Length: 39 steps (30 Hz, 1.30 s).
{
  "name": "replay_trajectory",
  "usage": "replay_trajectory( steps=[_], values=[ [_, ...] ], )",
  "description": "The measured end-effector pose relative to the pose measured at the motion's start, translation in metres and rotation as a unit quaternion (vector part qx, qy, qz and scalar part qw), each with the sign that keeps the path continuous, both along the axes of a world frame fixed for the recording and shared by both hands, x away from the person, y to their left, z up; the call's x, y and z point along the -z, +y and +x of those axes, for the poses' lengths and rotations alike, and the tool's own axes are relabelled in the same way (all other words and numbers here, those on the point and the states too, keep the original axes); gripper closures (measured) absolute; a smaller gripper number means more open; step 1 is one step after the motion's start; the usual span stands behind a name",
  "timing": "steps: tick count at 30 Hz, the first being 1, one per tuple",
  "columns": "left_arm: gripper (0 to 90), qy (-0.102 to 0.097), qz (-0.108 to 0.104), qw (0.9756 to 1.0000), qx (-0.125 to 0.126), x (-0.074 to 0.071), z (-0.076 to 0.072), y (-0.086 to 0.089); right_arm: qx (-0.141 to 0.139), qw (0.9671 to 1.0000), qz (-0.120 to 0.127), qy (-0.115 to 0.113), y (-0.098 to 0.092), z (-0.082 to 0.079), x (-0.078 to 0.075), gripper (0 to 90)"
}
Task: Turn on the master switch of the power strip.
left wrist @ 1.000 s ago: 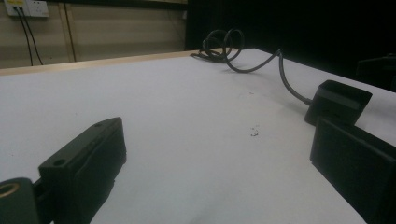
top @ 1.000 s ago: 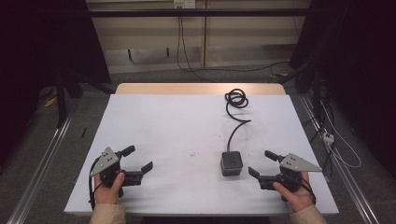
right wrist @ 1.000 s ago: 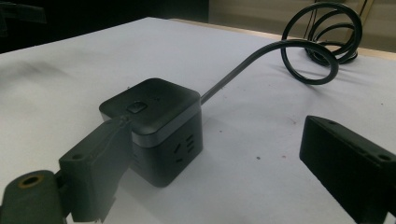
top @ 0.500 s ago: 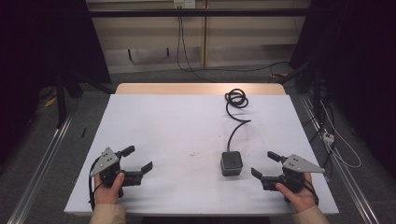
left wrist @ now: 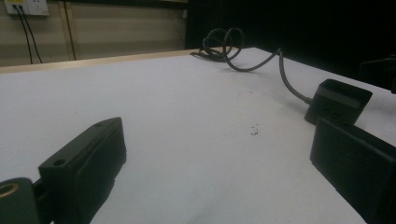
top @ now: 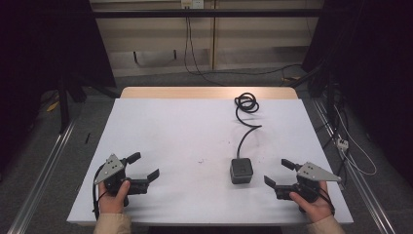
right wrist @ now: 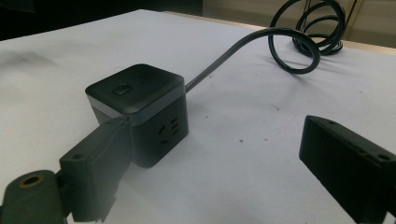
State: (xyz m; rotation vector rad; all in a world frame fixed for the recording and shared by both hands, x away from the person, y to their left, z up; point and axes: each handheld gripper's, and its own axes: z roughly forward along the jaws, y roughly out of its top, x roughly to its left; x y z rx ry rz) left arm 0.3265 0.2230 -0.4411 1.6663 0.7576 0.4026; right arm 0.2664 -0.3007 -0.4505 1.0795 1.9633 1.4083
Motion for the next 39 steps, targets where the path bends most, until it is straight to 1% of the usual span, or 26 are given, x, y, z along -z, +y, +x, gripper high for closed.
replay_trajectory(
  steps=[22, 28, 32, 39],
  values=[
    [3.2, 0.001, 0.0, 1.0, 0.0, 0.0004, -0.0002, 0.0003, 0.005, 1.0, -0.004, 0.0, -0.0091, -0.004, 0.0002, 9.6],
    [3.2, 0.001, 0.001, 1.0, 0.0, 0.0003, -0.0003, 0.0003, 0.006, 1.0, -0.005, 0.0, -0.0098, -0.0043, 0.0001, 9.6],
    [3.2, 0.003, -0.005, 1.0, -0.002, 0.0013, 0.0, 0.0005, 0.007, 1.0, -0.006, 0.0, -0.0091, -0.0047, -0.0006, 9.6],
    [3.2, 0.003, -0.003, 1.0, -0.001, 0.0015, 0.0001, -0.0001, 0.007, 0.9999, -0.009, 0.001, -0.0086, -0.0047, -0.0001, 9.7]
  ],
)
